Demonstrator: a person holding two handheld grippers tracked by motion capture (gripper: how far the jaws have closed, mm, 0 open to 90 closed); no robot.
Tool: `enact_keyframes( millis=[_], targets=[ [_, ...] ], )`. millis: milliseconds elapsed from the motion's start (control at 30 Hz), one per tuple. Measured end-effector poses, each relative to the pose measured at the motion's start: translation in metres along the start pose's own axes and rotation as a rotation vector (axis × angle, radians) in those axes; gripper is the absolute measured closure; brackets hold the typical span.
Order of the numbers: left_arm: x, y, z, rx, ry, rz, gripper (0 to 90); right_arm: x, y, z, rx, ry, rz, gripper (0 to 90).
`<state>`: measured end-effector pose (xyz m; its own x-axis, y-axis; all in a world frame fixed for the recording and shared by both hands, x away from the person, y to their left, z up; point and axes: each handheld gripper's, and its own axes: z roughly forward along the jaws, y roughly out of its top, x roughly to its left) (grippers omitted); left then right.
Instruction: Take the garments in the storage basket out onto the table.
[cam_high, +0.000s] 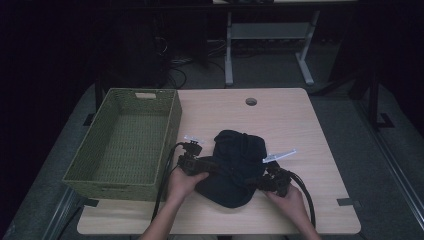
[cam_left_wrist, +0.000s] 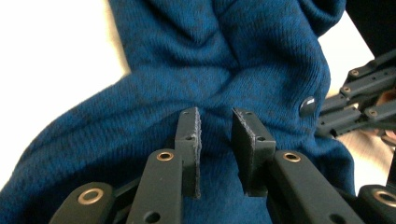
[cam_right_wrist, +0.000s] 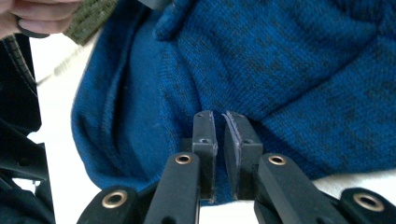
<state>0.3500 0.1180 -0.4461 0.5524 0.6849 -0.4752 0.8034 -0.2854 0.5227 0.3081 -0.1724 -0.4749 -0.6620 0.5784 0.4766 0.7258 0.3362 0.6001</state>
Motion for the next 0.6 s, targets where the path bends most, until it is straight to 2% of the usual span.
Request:
enact_keyframes(
  millis=[67,133,367,467,567,600],
  targets=[
    [0.000,-0.003,0.000,0.015,0.002,0.006,72.5,-0.002,0.000,-0.001,0.004,0.004,0.005,82.6],
    [-0.001,-0.009,0.001,0.037,0.003,0.011,72.4,-0.004,0.000,-0.002,0.022,-0.015,-0.001,86.1],
    [-0.003,-0.024,0.005,0.071,-0.012,0.021,73.9,-0.016,0.000,-0.011,0.030,-0.020,0.016,88.3],
    [-0.008,-0.028,0.005,0.076,-0.023,0.032,74.9,-0.022,0.000,-0.011,0.019,-0.011,0.032,89.2],
    [-0.013,-0.032,0.007,0.089,-0.053,0.035,73.8,-0.029,0.000,-0.014,-0.003,-0.016,0.053,89.2],
    [-0.017,-0.034,0.008,0.099,-0.058,0.049,73.0,-0.030,0.000,-0.015,-0.008,-0.016,0.062,89.3]
  ],
)
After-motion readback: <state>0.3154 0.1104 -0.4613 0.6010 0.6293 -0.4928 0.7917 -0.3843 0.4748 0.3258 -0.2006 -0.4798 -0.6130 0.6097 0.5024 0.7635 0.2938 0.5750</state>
